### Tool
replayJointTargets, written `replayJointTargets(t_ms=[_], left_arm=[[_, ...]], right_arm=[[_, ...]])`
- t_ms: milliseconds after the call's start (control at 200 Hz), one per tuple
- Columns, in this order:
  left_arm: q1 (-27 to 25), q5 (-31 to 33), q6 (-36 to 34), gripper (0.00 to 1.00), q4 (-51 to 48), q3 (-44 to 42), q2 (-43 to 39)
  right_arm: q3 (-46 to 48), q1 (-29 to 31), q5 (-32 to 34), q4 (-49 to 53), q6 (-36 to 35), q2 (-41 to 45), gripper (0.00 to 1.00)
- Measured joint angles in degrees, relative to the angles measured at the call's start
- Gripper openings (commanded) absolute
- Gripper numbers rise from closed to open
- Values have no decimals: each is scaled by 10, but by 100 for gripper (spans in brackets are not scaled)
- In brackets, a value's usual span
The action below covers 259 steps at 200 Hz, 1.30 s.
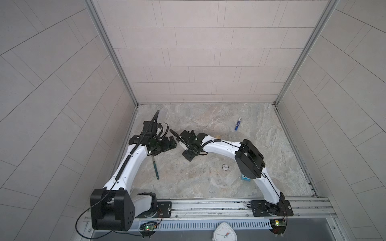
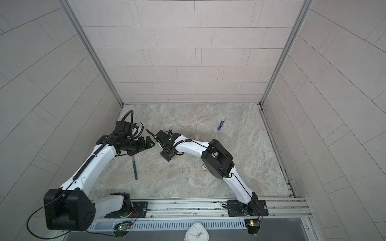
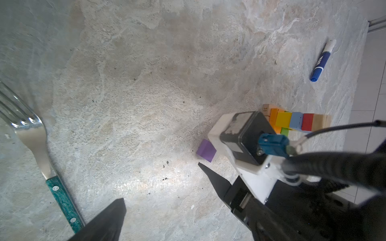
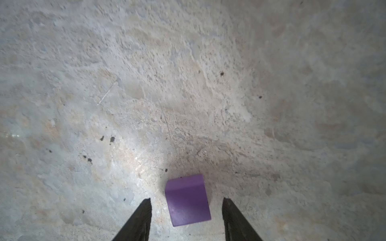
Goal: Build the wood block tower
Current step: 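Move the right gripper over the purple cube and lower it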
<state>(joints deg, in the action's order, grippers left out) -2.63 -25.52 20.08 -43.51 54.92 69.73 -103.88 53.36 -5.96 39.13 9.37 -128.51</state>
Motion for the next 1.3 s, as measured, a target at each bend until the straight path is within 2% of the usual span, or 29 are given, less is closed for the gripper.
replayJointTargets(t_ms=[926,1296], left_arm=[[0,-9,0,97,3,-2,0],[0,-19,0,97,4,-2,0]], right_arm=[[0,4,19,9,-1,-14,40],[0,4,29,11,17,-14,28]])
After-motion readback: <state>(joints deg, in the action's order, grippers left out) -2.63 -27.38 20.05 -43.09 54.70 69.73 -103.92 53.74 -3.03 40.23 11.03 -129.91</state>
